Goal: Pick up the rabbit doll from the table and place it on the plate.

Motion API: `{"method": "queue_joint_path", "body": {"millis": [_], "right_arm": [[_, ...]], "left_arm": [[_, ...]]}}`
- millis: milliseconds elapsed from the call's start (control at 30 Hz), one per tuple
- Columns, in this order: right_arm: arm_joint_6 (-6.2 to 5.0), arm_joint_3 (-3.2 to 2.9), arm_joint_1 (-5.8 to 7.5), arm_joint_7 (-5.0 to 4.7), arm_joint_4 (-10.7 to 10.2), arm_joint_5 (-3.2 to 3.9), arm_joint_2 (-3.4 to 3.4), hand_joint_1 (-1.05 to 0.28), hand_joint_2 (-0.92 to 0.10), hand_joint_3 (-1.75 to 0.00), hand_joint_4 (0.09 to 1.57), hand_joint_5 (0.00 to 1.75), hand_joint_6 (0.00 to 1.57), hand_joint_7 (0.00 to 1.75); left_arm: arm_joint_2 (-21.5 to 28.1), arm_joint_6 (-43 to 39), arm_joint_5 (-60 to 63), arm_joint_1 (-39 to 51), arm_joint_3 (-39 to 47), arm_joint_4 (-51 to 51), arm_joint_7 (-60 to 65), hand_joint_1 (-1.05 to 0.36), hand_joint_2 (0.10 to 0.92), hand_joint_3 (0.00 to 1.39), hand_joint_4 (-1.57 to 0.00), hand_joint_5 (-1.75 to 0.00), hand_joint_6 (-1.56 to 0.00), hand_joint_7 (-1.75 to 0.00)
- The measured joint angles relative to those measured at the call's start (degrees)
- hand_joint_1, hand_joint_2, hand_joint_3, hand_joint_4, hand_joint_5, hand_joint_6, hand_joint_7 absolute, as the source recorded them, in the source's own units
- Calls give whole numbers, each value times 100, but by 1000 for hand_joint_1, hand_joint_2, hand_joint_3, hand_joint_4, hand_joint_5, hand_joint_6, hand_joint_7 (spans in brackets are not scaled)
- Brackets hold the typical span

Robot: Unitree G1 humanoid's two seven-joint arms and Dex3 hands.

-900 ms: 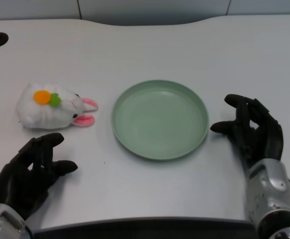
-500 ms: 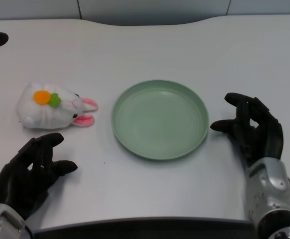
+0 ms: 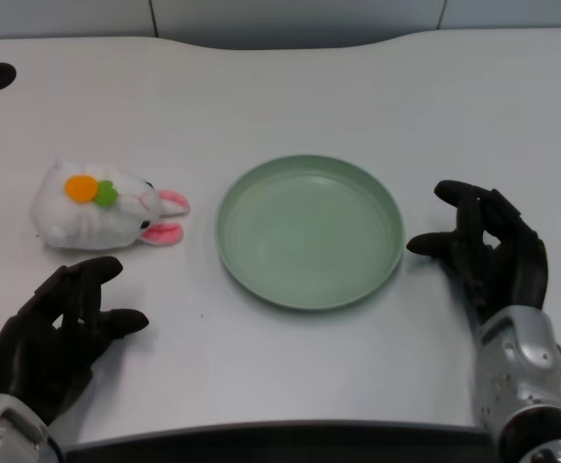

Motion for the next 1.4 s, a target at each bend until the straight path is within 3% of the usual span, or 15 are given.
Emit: {"method": "queue_joint_path", "body": {"millis": [133, 333, 367, 533, 700, 833, 900, 1000, 1133, 1200, 1300, 1400], "right_arm": [[0, -1, 0, -1, 9, 0, 3, -403, -921, -414, 794, 1297, 680, 961], [0, 0, 0, -1, 12, 1, 17, -406, -921, -416, 804, 1299, 687, 965], [0, 0, 0, -1, 12, 1, 16, -414, -921, -412, 803, 1296, 682, 962], [-25, 23, -5, -9, 93, -43, -2, -441, -921, -390, 802, 1282, 682, 965], [-72, 21, -7, -11, 120, -73, -3, -419, -921, -391, 788, 1266, 679, 961], [-76, 3, -12, 1, 121, -64, -1, -420, -921, -398, 803, 1281, 676, 960], [-77, 0, -12, 4, 119, -61, 0, -424, -921, -397, 795, 1276, 673, 959], [-76, -12, -11, 41, 115, -19, 29, -426, -921, -395, 791, 1277, 672, 958], [-76, -34, -6, 67, 95, 8, 33, -408, -921, -413, 785, 1290, 664, 959], [-75, -29, -2, 66, 71, 7, 43, -402, -921, -425, 780, 1295, 661, 962], [-67, -24, 7, 62, 33, 7, 39, -406, -921, -431, 799, 1320, 684, 990], [-66, -38, 7, 79, 42, 10, 31, -424, -921, -418, 799, 1308, 683, 997]], "left_arm": [[157, -366, 193, -73, 2, -32, -70, -445, 921, 458, -445, -1635, -546, -1122], [326, -744, 546, -206, -58, -216, -44, -459, 921, 460, -463, -1623, -572, -1084], [346, -832, 623, -209, -80, -200, -80, -456, 921, 511, -469, -1668, -548, -1121], [1018, -1757, 1297, -554, -290, -277, -552, -500, 921, 537, -447, -1582, -502, -1047], [1599, -2155, 2152, -874, -546, -405, -528, -491, 921, 355, -423, -1268, -578, -553], [2034, -2184, 3055, -988, -871, -533, -400, -510, 921, 163, -420, -1140, -555, -345], [2255, -2216, 3417, -1148, -1037, -526, -393, -550, 920, 57, -333, -1014, -510, -195], [2609, -2391, 3828, -1443, -1272, -441, -459, -604, 914, 15, -241, -908, -464, -98], [3042, -2406, 4676, -1760, -1725, -389, -575, -788, 920, 38, -38, -611, -274, -10], [3265, -2454, 5143, -1935, -1952, -363, -593, -820, 921, 34, -12, -544, -235, -6], [3431, -2411, 5706, -2243, -2252, -338, -622, -929, 917, 16, 0, -167, -106, -18], [3495, -2366, 6302, -2564, -2608, -187, -655, -1014, 921, 51, 0, -32, -70, -8]]}}
